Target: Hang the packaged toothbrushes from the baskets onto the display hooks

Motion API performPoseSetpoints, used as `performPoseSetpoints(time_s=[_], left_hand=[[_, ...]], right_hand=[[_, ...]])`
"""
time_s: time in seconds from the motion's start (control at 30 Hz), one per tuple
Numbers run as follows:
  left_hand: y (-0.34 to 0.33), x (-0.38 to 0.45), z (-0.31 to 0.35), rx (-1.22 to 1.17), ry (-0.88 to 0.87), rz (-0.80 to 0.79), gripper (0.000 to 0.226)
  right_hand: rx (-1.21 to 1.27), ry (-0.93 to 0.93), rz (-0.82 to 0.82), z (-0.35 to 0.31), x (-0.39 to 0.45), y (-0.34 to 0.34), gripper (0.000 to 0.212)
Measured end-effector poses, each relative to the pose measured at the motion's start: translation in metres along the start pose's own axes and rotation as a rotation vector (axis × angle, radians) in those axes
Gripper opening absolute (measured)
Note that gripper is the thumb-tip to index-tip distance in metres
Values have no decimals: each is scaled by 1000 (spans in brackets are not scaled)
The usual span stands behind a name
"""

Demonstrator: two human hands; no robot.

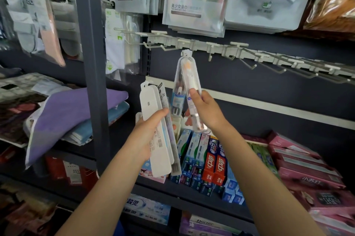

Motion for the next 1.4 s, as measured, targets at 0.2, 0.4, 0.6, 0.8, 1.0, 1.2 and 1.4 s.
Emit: performPoseSetpoints(time_s=[0.2,0.4,0.6,0.8,1.0,1.2,1.4], left_hand=[[7,-3,-6,13,-16,-11,43],[21,-9,-8,-19,-27,-11,43],[17,-17,-8,-71,-63,-20,31],[0,-25,-18,-108,-42,-83,32],[-1,-31,-22,-107,24,-75,30],[7,-33,-29,-67,82,0,34],[14,-34,-38,-78,111,-61,54]], right_hand=[[168,-208,12,12,28,-35,61],[19,-201,187,11,20,-30,43],[74,-113,-273,-11,-77,-38,31],[130,-99,-269,5,-100,-47,28],[244,-230,-253,11,-110,-29,32],[517,-370,-266,8,-119,-22,59],[509,-301,-192,11,-121,-15,29]])
Point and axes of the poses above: each hand's wrist, its own x-axis towards the middle knuckle, its own y-axis out of the back of the hand, z = x × y, the point moved 1 cm from there along x, towards the middle knuckle, and after that the axes turned 2 degrees about y, right-handed, at the moved point
